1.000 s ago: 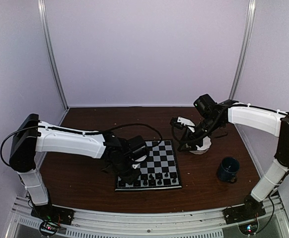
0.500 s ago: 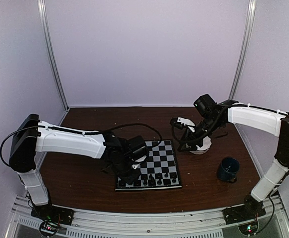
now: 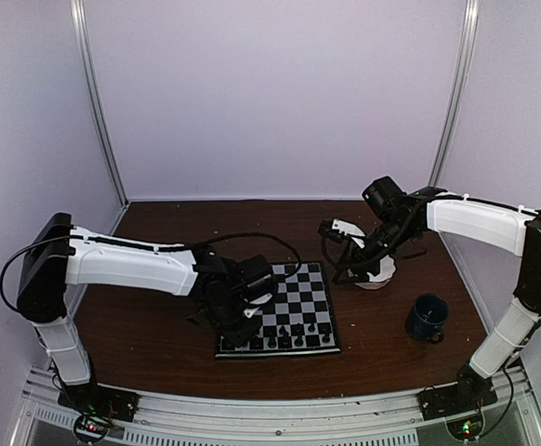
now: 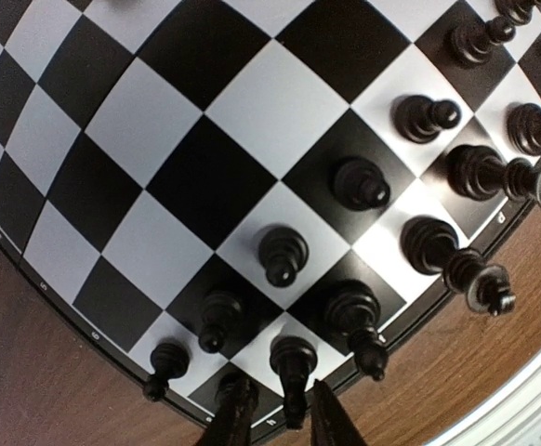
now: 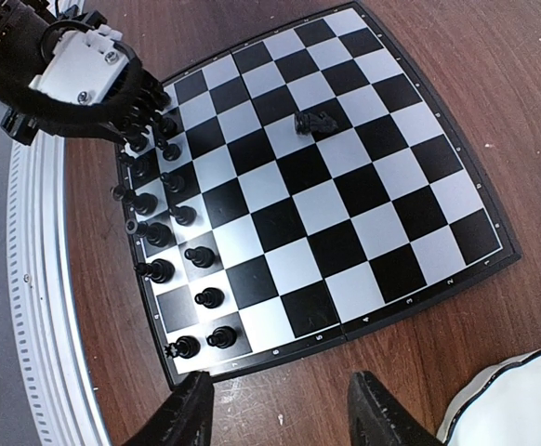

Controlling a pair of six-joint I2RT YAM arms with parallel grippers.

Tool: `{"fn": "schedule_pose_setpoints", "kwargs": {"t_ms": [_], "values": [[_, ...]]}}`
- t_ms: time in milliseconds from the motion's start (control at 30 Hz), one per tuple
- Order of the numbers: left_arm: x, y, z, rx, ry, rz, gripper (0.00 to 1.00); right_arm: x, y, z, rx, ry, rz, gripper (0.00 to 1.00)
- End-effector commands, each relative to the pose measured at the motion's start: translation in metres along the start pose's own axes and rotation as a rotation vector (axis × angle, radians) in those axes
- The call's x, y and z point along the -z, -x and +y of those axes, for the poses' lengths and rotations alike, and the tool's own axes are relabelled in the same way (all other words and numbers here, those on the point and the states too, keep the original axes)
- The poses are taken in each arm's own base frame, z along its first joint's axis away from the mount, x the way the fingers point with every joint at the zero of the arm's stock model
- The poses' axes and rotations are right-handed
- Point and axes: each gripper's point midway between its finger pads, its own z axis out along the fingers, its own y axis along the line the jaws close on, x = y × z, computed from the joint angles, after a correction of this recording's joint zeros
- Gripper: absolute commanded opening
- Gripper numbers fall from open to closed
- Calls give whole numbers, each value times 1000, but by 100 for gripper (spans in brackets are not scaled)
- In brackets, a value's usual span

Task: Set up the chess pieces on the board
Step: Place the knight at g8, then pick up the knight from the chessboard.

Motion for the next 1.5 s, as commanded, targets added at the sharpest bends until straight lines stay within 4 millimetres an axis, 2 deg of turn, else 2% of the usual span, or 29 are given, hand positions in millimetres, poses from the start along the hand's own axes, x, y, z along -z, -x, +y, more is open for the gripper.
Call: {"fn": "schedule_pose_setpoints", "kwargs": {"t_ms": [0, 100, 200, 267, 467, 600, 733, 867, 1200, 1467], "values": [[48, 22, -3, -17, -13, -101, 25, 7, 6, 1, 18, -11, -8, 52], [77, 44, -1, -35, -6, -196, 29, 7, 6, 2, 21, -12, -11, 52], [87, 68, 10, -38, 5, -251, 34, 8, 7, 2, 23, -15, -13, 52], [83, 83, 20, -28, 1, -263, 35, 8, 7, 2, 22, -16, -11, 52], [54, 120, 45, 102, -73, -289, 40, 12, 5, 1, 36, -45, -9, 52], [39, 137, 43, 146, -93, -293, 43, 15, 3, 0, 46, -63, -10, 52], [15, 144, 34, 156, -126, -257, 44, 15, 3, -1, 49, -69, -9, 52], [-2, 147, 37, 169, -132, -226, 44, 14, 2, 0, 48, -61, -10, 52], [-26, 151, 46, 177, -119, -170, 44, 12, 0, 0, 47, -56, -4, 52], [-39, 142, 51, 186, -85, -121, 36, 10, -2, -1, 47, -55, 0, 53]]}}
